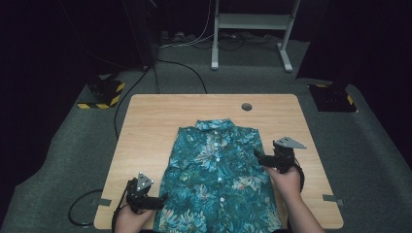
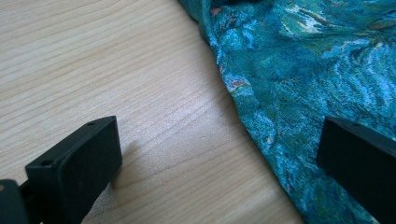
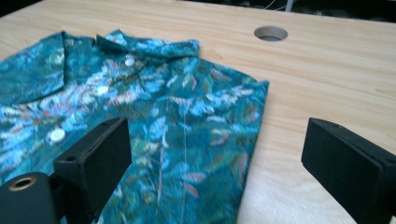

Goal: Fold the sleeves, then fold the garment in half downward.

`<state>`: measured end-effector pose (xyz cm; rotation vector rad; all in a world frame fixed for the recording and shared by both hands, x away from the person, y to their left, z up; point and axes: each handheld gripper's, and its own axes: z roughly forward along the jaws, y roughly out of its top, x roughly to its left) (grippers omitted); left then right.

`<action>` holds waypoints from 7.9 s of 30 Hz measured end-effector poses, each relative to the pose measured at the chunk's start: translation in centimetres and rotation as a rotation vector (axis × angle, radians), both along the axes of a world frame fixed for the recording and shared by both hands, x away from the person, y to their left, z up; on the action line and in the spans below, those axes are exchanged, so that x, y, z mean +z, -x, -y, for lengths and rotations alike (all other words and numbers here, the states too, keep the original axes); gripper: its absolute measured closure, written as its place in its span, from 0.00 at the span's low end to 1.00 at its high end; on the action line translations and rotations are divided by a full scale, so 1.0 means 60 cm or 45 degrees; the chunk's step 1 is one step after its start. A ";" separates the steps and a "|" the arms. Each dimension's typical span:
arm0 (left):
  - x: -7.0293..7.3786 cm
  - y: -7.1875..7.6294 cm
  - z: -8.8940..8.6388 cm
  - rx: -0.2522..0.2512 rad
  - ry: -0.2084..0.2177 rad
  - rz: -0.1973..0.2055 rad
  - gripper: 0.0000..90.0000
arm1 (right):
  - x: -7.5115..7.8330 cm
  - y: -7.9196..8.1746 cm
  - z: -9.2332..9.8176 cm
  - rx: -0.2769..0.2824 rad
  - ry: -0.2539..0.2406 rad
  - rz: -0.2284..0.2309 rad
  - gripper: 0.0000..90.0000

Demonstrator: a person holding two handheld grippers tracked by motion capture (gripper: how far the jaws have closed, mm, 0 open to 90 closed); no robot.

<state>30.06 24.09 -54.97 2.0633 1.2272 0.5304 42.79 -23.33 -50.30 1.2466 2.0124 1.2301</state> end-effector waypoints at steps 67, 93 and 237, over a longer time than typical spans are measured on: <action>0.000 -0.001 0.000 0.003 0.001 0.000 0.01 | -0.072 0.153 0.096 0.098 0.265 -0.211 0.00; 0.027 -0.010 0.001 -0.071 0.012 0.001 0.00 | -0.057 0.148 0.110 0.134 0.153 -0.181 0.00; 0.054 -0.345 0.130 0.242 0.119 -0.073 0.97 | -0.040 -0.176 -0.074 -0.001 0.181 -0.266 0.96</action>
